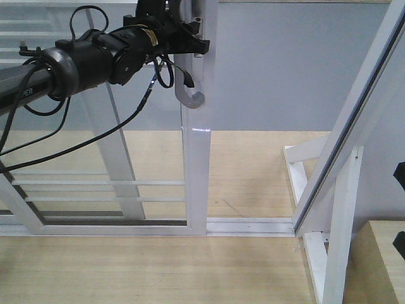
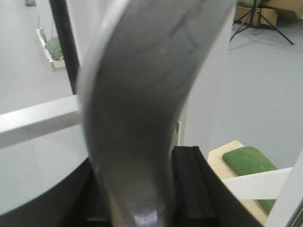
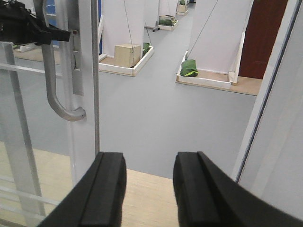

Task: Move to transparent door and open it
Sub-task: 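Slide the door farther open with the left gripper along its track, then release the door frame and withdraw the left gripper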

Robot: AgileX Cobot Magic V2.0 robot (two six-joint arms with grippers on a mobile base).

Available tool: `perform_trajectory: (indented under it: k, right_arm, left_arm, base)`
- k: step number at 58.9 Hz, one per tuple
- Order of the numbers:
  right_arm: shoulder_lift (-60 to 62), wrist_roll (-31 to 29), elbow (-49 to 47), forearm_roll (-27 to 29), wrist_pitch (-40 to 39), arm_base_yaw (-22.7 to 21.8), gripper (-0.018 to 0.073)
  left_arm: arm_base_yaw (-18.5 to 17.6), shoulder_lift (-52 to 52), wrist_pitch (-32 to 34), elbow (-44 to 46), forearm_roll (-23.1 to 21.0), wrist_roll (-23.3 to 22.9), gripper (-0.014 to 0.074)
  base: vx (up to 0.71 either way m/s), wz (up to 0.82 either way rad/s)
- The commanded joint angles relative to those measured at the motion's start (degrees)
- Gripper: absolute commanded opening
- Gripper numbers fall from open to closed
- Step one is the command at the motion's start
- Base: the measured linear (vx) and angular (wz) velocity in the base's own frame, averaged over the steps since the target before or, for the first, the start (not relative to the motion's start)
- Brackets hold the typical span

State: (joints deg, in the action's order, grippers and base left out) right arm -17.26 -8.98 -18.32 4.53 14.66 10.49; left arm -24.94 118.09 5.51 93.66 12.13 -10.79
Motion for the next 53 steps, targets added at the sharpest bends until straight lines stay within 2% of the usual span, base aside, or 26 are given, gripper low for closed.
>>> perform_trajectory:
  k: [1,11,35,44,53]
  right_arm:
    - [-0.4,-0.2,-1.8,-0.3,-4.6,-0.3,0.033]
    - [-0.4,-0.2,-1.8,-0.3,-4.3,-0.3,0.033]
    - [-0.4,-0.2,-1.8,-0.3,-2.9,-0.3,0.033]
    - [-0.4,-0.2,-1.8,-0.3,-2.0,-0.3,0.033]
    - [-0.4,-0.2,-1.8,-0.2,-1.3,-0.3,0.033]
  left_arm:
    - [1.9,-5.5,3.5,-1.5,-1.1,0.3,0.0352]
    - [5.3,-10.9,11.5,-12.7,-1.2,0.3,0.0352]
    - [17.1,-19.9,18.5,-29.3,-1.2,0.3,0.0352]
    - [17.5,-26.1,18.5,-35.9,-1.0,0.1,0.0352]
    - [15.6,-37.4,21.0,-46.3,-1.1,-0.3,0.0352]
  base:
    - [0.0,0.0]
    - [0.0,0.0]
    - [0.0,0.0]
    - [0.0,0.0]
    - [0.0,0.0]
